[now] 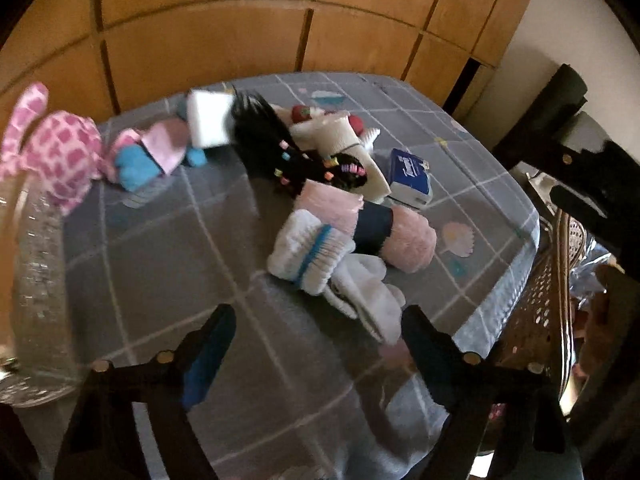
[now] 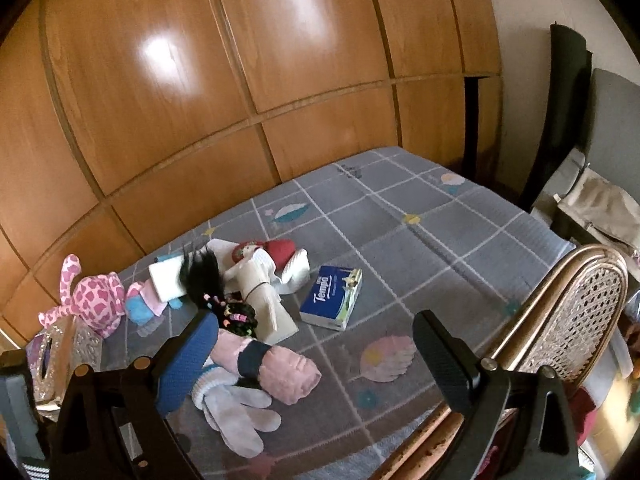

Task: Organize soft objects
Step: 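Grasp the white knit glove with the left tool while the right tool grasps the pink rolled sock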

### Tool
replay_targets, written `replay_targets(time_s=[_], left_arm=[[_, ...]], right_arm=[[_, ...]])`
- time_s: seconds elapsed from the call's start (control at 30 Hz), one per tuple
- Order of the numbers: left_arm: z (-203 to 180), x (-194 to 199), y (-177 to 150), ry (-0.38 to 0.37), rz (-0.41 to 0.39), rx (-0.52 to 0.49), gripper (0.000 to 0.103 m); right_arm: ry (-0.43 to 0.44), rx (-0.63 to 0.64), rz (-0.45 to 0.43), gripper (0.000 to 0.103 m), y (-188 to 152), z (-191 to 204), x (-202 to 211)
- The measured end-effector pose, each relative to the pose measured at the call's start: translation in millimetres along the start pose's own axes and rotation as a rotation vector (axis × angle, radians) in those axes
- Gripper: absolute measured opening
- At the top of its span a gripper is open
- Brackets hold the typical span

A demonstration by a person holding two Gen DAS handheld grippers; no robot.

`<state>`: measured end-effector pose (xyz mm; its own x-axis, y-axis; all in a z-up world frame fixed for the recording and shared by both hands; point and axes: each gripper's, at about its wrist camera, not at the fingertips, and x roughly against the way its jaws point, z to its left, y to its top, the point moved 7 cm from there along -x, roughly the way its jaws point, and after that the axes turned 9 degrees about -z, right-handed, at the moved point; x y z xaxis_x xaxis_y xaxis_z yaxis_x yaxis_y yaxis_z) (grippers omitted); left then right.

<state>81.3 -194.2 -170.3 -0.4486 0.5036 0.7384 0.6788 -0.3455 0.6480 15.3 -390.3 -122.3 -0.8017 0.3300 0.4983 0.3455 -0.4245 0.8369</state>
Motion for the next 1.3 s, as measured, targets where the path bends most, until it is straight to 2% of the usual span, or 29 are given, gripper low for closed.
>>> replay_targets(time_s=[0.07, 0.17, 0.43, 0.53, 0.6, 0.7, 0.8, 0.93, 1.13, 1.3], left_arm=[[-2, -10, -1, -0.012, 0.024, 0.021, 0.066], [-1, -30, -3, -0.027, 0.078, 0.073, 0.066], [-7, -70, 2, -0.008, 0.13, 0.143, 0.064], [-6, -83, -1, 0.011, 0.154, 0.157, 0.051], [-5, -85, 0, 0.021, 0.138, 0.155, 0.038], [-3, -85, 0, 0.016, 0.123, 0.146, 0.029], [4, -82, -2, 0.004, 0.106, 0.16, 0.026], [9, -72, -5, 0.036, 0.075, 0.115, 0.026], [17, -47, -3, 0.084, 0.012, 0.047, 0.026], [23, -26, 5, 0.12, -0.037, 0.026, 0.026]], right_arm=[[0.001, -0.009, 0.013, 0.1, -4, -3, -5], [-0.001, -0.022, 0.031, 0.1, -9, -8, -12], [0.054, -0.097, 0.05, 0.1, -12, -11, -20], [0.074, -0.106, 0.052, 0.1, -12, -10, -21], [0.081, -0.112, 0.058, 0.099, -13, -10, -21], [0.085, -0.12, 0.063, 0.096, -14, -10, -22], [0.085, -0.107, 0.073, 0.092, -15, -8, -22], [0.071, -0.026, 0.132, 0.088, -20, 2, -30], [0.069, 0.237, 0.381, 0.084, -48, 30, -59], [0.073, 0.382, 0.468, 0.084, -60, 51, -76]])
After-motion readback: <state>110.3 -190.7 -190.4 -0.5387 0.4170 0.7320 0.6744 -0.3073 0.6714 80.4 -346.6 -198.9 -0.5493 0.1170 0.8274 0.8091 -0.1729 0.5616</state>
